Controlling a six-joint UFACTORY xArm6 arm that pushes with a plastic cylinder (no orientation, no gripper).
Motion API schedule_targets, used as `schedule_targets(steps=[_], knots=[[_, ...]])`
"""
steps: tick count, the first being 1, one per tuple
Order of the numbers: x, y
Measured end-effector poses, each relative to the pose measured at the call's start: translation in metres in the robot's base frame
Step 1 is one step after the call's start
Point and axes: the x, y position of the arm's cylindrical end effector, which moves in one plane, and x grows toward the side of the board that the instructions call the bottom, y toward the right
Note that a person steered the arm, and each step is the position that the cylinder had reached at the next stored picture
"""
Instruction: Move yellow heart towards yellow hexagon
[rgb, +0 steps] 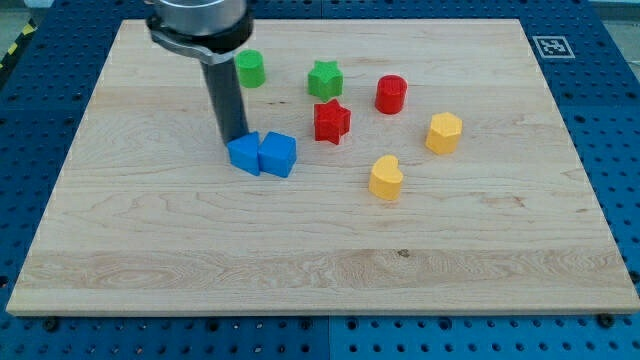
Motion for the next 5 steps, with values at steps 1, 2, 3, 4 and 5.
schedule_targets(steps=[1, 2, 3, 4, 5], knots=[[0.001, 0.007], [0.004, -0.030], [0.031, -0.075], [0.104, -0.066], [0.120, -0.003]])
